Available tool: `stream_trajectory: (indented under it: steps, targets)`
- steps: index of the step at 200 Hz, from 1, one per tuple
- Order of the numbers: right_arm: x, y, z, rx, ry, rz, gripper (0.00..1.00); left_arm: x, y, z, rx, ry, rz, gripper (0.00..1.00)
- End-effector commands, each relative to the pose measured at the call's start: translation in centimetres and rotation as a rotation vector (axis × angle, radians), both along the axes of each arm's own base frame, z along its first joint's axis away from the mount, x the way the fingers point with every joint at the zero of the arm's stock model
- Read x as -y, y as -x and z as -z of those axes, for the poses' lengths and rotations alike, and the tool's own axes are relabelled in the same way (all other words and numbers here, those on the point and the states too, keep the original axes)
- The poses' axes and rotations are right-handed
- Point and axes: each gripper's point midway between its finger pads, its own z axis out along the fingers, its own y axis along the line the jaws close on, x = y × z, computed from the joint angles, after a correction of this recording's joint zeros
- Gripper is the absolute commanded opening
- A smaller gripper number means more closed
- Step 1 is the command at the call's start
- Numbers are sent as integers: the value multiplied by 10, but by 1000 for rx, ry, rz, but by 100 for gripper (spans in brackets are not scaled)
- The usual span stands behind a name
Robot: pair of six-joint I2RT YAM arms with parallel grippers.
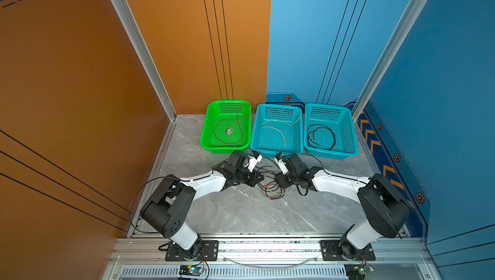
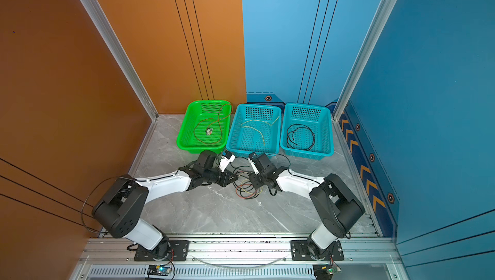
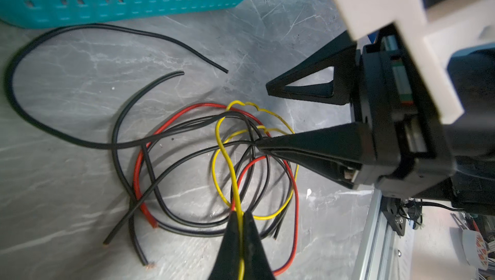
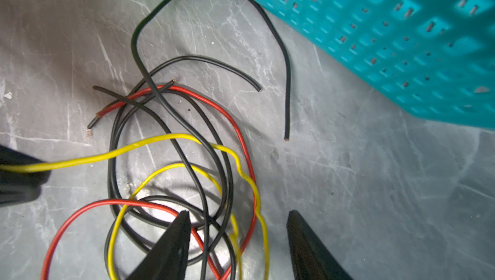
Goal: Untangle and sort cables by color
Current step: Untie the cable.
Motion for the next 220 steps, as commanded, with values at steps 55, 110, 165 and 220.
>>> stream_trajectory:
  steps: [55,110,165,220]
  targets:
    - [-10,-6,1,14,-7,3,57,13,9,-30,27,65,63,0]
    - [-11,-7,19,-9,10,7,57,23,34,-87,51,220,161,0]
    - [-9,-4,40,-52,24,19,55,8,58,-164,168,303,182,0]
    - [-6,3,52,-77,16,34,54,-27,71,-224,295,302,136,0]
